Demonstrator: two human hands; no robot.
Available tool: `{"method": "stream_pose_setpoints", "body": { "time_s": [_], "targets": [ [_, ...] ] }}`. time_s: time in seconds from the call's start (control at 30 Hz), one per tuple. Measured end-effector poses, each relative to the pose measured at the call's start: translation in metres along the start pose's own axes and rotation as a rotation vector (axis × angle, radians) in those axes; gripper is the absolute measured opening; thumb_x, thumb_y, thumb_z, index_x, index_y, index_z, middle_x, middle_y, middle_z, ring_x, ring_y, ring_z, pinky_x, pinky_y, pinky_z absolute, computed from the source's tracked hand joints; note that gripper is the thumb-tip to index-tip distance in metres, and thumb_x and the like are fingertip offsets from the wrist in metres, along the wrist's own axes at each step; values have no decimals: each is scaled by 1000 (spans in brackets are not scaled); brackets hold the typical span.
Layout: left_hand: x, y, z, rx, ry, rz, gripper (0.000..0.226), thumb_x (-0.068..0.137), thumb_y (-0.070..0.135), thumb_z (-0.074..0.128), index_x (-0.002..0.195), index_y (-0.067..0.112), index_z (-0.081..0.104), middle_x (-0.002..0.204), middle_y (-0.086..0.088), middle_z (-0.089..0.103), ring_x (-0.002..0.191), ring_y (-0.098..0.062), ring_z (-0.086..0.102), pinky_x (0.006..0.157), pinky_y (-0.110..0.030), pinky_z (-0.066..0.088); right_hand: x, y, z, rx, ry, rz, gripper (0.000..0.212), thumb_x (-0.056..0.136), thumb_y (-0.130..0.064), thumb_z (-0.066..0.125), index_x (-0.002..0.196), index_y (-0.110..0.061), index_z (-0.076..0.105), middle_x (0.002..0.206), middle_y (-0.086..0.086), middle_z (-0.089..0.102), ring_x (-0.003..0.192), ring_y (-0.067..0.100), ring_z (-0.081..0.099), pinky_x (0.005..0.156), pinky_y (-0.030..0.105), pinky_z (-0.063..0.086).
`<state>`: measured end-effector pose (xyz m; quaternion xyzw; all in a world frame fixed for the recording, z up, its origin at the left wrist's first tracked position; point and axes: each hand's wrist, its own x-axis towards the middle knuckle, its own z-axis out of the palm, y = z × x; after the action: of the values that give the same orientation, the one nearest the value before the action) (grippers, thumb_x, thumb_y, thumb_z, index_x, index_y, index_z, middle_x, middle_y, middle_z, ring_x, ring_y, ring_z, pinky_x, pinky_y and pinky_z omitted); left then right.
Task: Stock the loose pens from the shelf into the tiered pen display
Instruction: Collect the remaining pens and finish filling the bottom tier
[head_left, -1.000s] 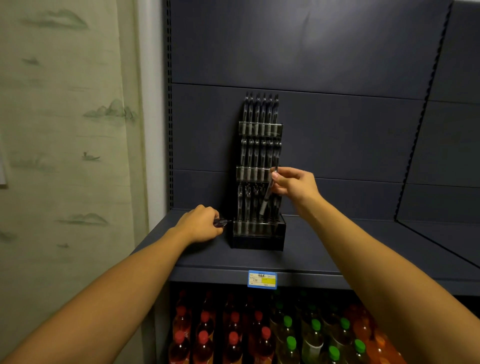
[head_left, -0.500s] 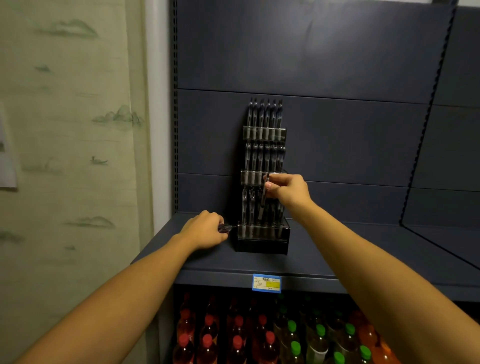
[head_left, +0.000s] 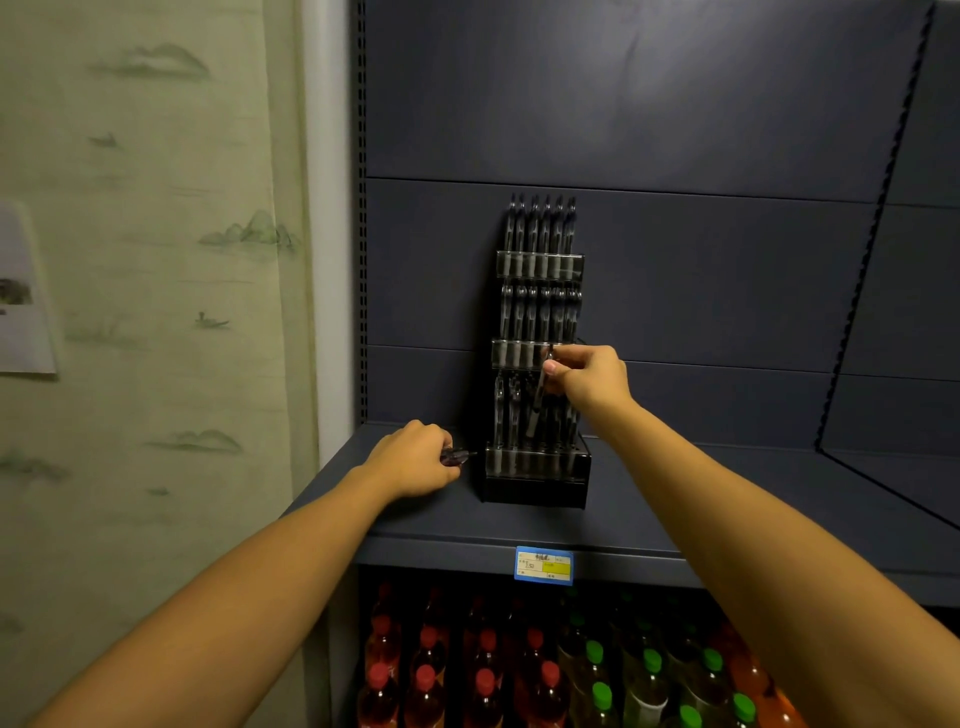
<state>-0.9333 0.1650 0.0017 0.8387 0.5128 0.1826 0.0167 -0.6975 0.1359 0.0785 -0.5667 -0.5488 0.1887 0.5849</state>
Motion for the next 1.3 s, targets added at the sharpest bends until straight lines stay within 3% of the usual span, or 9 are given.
{"method": "stream_pose_setpoints", "body": {
  "time_s": [0.17,0.33,0.5,0.73,0.97,1.03,1.17,1.3],
  "targets": [
    [2,-1,2,-29,-4,-13,22,88,31,66,70,22,56,71,-2,60,67,-20,57,58,-34,44,-1,-2,-2,-23,7,3,39,94,-9,71,132,-2,64,121,14,69,97,24,72,99,37,56],
    [5,3,2,-45,-8,1,22,88,30,66,70,25,55,72,-2,60,67,-18,56,59,-35,46,-3,3,1,-112,-68,12,39,94,-9,71,131,0,64,123,16,68,89,20,71,97,40,58],
    [5,7,6,-60,-27,3,19,88,29,66,72,22,58,71,-2,61,68,-22,60,60,-36,47,-8,8,7,-411,-144,-78,43,93,-15,73,132,-1,61,119,18,69,111,29,67,104,44,53],
    [4,8,7,-133,1,-16,19,88,30,67,73,24,58,72,-1,62,66,-18,58,55,-32,41,-11,20,16,-510,-178,-80,27,94,-12,73,114,-8,56,112,15,65,97,23,60,81,31,50],
    [2,10,6,-272,79,-32,23,88,35,71,69,28,60,70,-1,64,66,-22,64,62,-39,52,-34,28,17,-535,-105,-56,41,91,-20,76,122,-9,51,109,13,61,97,27,61,87,43,57],
    [1,12,7,-297,95,-32,24,87,35,71,68,25,60,68,-1,63,65,-22,62,60,-39,51,-48,30,17,-473,-42,-119,36,93,-18,74,122,-10,55,103,7,64,95,23,63,86,38,57],
    [-7,18,9,-343,156,-24,29,88,34,71,64,24,56,64,-1,58,63,-22,58,58,-35,44,-81,22,12,-312,31,-238,22,92,-16,75,112,-14,68,90,-7,67,84,2,63,75,7,47],
    [-20,29,10,-403,246,-12,33,86,34,71,60,28,52,61,2,57,62,-19,58,56,-34,44,-109,19,12,-192,-1,-267,15,89,-17,78,103,-19,75,92,-12,73,85,0,67,77,10,52]
  ]
}}
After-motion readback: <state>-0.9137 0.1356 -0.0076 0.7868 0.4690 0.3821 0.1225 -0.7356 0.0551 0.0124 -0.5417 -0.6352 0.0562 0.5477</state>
